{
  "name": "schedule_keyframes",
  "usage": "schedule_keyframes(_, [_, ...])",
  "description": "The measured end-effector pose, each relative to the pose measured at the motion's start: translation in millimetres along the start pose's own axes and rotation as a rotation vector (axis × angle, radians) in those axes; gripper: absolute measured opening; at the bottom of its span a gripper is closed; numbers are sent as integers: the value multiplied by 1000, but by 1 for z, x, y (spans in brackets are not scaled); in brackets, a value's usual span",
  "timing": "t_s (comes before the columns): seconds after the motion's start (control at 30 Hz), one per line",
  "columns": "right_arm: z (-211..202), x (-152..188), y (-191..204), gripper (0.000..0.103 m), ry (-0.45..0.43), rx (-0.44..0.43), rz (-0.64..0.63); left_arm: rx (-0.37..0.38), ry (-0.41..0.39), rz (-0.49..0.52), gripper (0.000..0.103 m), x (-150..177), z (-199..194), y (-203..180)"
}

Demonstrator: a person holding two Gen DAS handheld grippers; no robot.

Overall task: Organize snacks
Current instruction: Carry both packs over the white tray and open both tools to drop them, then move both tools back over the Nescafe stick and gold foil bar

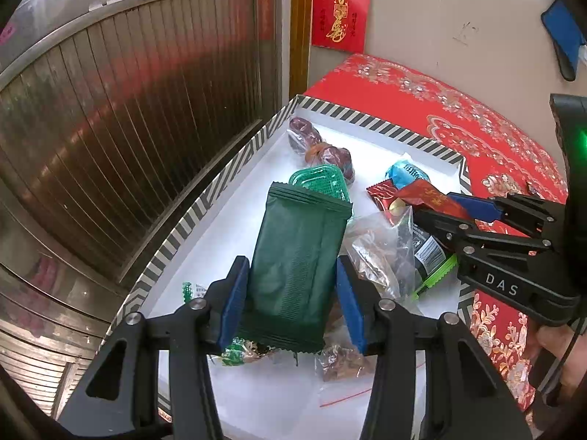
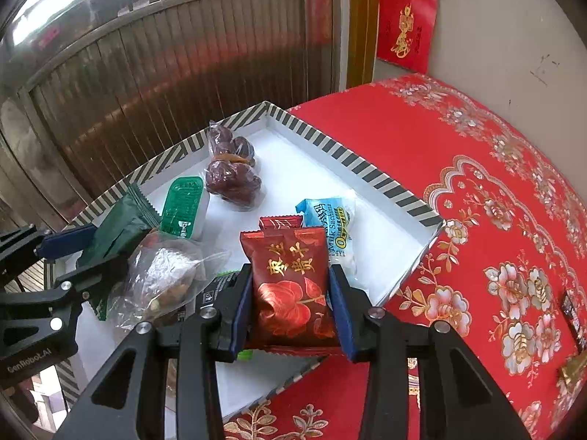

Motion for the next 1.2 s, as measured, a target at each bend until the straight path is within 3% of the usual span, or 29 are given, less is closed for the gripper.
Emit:
schedule_keyframes(0.33, [-3,2,-2,44,-12,-9,15,-16,3,-16,63,2,3,2])
schedule_keyframes(0.5, [-9,3,-2,46,-32,-20,29,-30,-4,-10,65,4,0,1])
schedule_keyframes(0.77, [-40,16,-6,56,-91,-51,58,-50,-76,17,89,2,-22,-17])
schedule_keyframes(0.97, [-65,39,-24,60,-128,-100,117,-26,-108,50,90,-1,-36,-44])
schedule_keyframes(1.2, [-82,70,-60,61,-126,-59,191,13,-120,99,90,-1,-43,-84])
Point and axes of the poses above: each gripper's, at about its wrist camera, not at the fingertips, and z roughly the way its jaws point, y to its left, x to its underside, the point moved 2 cm from there along z, roughly the way its jaws point, and after that the axes turned 4 degrees about y, right-handed, at the moved point
